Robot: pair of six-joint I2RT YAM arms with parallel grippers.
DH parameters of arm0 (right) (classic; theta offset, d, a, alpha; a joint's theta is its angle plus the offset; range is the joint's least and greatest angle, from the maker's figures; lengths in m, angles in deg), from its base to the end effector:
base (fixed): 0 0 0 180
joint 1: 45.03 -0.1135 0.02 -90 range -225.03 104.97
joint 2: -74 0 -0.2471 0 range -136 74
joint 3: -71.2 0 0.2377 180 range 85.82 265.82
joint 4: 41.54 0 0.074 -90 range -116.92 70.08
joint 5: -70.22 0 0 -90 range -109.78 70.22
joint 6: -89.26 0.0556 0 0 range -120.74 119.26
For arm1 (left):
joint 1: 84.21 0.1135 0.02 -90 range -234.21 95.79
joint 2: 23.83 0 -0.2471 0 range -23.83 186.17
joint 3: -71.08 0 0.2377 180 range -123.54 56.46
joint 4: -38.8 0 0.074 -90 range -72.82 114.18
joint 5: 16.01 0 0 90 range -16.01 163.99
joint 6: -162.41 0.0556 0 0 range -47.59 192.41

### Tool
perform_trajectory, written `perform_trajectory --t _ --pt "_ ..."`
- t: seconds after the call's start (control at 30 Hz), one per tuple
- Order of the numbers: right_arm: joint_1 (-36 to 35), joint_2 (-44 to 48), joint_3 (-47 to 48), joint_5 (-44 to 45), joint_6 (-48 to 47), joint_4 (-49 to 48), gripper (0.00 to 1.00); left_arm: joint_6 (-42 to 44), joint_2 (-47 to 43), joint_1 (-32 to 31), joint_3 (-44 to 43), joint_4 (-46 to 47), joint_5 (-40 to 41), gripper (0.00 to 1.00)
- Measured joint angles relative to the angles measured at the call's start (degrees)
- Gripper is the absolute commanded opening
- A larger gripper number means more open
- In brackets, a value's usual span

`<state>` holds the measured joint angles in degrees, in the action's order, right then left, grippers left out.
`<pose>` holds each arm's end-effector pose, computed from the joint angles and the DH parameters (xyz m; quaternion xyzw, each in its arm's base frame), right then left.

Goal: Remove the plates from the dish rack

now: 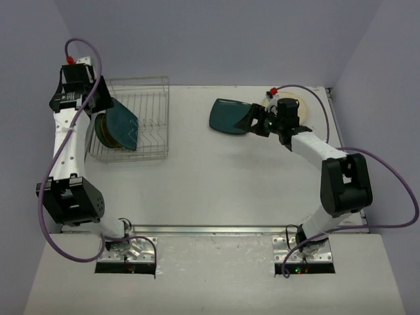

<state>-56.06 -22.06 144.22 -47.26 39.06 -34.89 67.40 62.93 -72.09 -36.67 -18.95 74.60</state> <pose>0.3602 0.0963 0.2051 0.0931 0.8432 0.3949 0.3526 0.3243 0.0702 0.3678 -0.1355 0.8837 0.0325 0.4469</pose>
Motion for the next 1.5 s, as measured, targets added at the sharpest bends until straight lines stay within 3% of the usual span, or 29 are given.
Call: perform_trajectory --t 0.17,0.43,0.77,1.0,1.5 --pt "-0.22 6.58 -1.50 0.55 -13.69 4.24 0.84 3.66 7.31 6.77 -0.41 -3.27 -4.64 0.37" --pt "-0.54 12.93 -7.00 1.42 -24.39 7.19 0.85 7.31 12.54 6.51 -0.41 -4.38 -9.83 0.36" --pt "-0.55 13.07 -7.72 1.56 -27.45 8.23 0.85 9.29 15.94 6.77 -0.41 -3.19 -14.14 0.28" --pt "-0.56 13.00 -7.72 1.39 -27.62 8.24 0.85 9.72 16.66 6.76 -0.32 -2.34 -15.08 0.00" --pt "-1.07 12.96 -7.72 0.79 -27.57 8.60 0.85 10.82 16.62 6.52 -1.51 -3.20 -12.08 0.00"
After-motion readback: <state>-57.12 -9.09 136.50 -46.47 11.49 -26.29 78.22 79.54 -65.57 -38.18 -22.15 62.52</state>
